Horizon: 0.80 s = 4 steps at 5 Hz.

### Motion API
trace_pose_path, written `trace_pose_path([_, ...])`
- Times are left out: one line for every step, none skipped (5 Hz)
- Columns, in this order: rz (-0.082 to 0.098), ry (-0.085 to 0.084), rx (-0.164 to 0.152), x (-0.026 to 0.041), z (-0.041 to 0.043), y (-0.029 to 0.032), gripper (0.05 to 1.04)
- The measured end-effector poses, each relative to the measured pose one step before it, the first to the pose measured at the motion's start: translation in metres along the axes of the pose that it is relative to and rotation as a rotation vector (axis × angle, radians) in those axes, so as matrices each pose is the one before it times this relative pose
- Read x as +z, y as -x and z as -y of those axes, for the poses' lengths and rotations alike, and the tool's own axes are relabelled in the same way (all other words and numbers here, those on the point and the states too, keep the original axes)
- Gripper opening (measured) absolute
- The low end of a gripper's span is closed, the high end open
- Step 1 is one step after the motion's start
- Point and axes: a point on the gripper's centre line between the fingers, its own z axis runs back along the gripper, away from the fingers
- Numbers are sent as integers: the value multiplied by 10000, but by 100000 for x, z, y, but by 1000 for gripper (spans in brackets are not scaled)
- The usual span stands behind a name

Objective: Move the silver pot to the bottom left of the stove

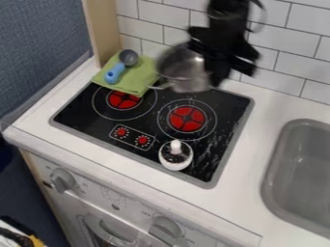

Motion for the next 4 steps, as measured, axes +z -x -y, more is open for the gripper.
trace_pose_path([-328,-376,758,712,-3472,3981,77])
trace_pose_path([-442,-80,313,-2137,-3120,4041,77])
trace_pose_path([285,-51,156,-1814,-2653,1637,77])
trace_pose_path([117,28,-193,-2216,-1587,491,77])
